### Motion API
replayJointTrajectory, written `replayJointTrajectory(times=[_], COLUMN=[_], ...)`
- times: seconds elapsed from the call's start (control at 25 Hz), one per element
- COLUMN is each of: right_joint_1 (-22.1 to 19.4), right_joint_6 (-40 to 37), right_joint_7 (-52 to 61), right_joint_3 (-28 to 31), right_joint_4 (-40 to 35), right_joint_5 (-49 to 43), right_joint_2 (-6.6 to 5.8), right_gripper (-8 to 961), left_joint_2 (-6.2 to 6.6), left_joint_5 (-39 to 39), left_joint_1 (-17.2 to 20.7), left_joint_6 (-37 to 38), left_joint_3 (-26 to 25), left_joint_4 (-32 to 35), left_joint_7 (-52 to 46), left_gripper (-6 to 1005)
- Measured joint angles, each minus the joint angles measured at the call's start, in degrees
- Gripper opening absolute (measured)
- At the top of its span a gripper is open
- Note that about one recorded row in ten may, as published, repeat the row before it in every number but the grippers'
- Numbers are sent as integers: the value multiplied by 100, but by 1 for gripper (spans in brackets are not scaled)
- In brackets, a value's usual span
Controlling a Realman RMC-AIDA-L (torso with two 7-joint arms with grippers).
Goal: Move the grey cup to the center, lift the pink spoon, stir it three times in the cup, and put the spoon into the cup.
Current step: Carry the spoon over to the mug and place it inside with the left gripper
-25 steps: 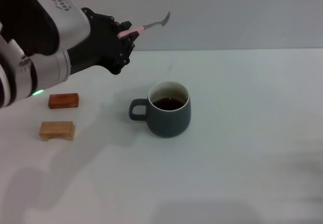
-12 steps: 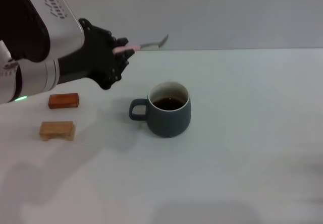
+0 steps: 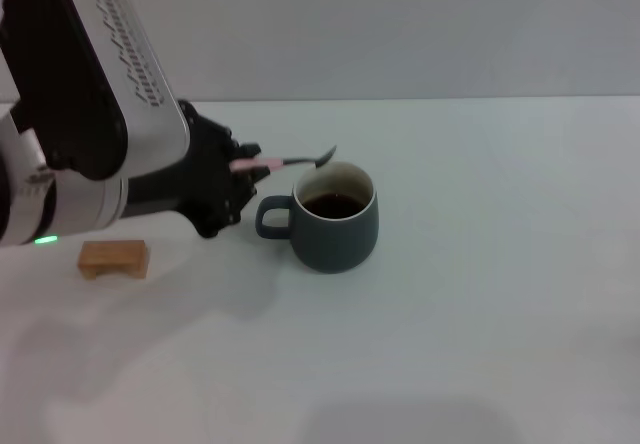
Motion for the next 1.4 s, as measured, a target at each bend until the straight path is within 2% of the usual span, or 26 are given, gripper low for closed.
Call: replayJointTrajectory(times=[0.4, 0.68, 1.08, 1.4], right_joint_1=[-5, -11, -43, -58], right_joint_6=[-1, -2, -36, -78], right_joint_7=[0, -2, 2, 31], right_joint_3=[5, -15, -11, -13], right_joint_4=[-14, -11, -10, -20], right_joint_5=[0, 0, -1, -1], right_joint_2=[-3, 2, 6, 0], right_gripper=[-1, -1, -1, -1], left_joint_2=[-5, -19, -23, -22], left_joint_5=[32, 460, 480, 503], left_joint_1=[-278, -733, -1271, -1487], left_joint_6=[-77, -89, -24, 62], left_joint_3=[94, 265, 192, 196], left_joint_4=[514, 1005, 1650, 1845], left_joint_7=[13, -35, -42, -45], left_gripper=[139, 139, 138, 139])
